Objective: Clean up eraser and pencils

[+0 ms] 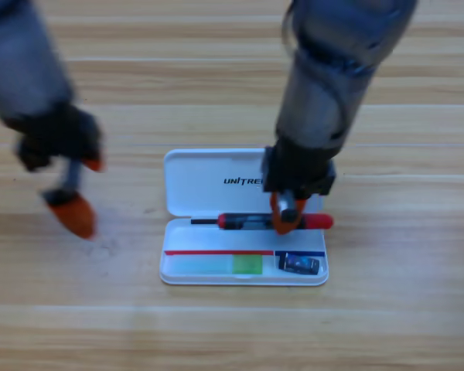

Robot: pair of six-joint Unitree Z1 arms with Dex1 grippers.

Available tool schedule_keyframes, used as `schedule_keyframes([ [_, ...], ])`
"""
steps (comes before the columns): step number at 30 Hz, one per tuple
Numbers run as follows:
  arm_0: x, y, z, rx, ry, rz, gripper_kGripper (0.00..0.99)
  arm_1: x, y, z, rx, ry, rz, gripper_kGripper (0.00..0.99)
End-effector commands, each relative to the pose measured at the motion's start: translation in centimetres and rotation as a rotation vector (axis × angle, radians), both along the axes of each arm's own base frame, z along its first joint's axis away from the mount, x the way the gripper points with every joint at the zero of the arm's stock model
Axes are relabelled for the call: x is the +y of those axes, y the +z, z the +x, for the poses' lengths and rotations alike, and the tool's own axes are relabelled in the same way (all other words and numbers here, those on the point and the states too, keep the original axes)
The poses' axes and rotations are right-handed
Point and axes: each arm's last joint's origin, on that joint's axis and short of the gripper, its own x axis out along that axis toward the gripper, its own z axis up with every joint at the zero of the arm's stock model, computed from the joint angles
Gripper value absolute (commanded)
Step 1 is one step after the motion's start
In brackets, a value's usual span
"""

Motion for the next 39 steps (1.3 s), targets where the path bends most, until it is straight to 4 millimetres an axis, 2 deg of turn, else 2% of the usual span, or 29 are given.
schedule_keyframes([
  [1,6.6,0.1,0.7,0.022,0.134,-0.001,0.99,3.5,-5.2,0.5,-0.001,0.024,-0.101,0.0],
  [13,7.0,-1.1,-0.6,0.049,0.13,-0.049,0.99,5.0,-6.4,1.6,-0.023,0.012,-0.091,0.0],
  [16,7.0,-1.5,-0.6,0.05,0.129,-0.048,0.99,5.0,-6.7,1.6,-0.019,0.01,-0.096,0.153],
  [27,7.1,-2.4,-0.8,0.059,0.127,-0.043,0.99,5.0,-6.5,1.3,-0.015,0.004,-0.096,0.161],
  [28,7.1,-2.5,-0.9,0.061,0.128,-0.042,0.99,5.0,-6.5,1.3,-0.014,0.001,-0.097,0.209],
  [29,7.1,-2.5,-0.9,0.062,0.128,-0.041,0.99,5.0,-6.5,1.3,-0.013,-0.002,-0.098,0.334],
  [31,7.2,-2.7,-1.0,0.065,0.128,-0.038,0.99,5.0,-6.5,1.3,-0.011,-0.014,-0.097,0.67],
  [32,7.2,-2.8,-1.0,0.067,0.128,-0.038,0.99,4.9,-6.5,1.3,-0.009,-0.02,-0.1,0.767],
  [34,7.2,-2.7,-1.0,0.065,0.129,-0.04,0.99,4.8,-6.3,1.2,-0.01,-0.03,-0.097,0.834],
  [36,7.2,-2.6,-1.1,0.061,0.128,-0.042,0.99,4.6,-5.8,1.0,-0.009,-0.032,-0.091,0.836],
  [39,7.1,-2.1,-0.9,0.044,0.128,-0.053,0.986,3.6,-3.3,0.3,-0.018,-0.032,-0.062,0.89],
])
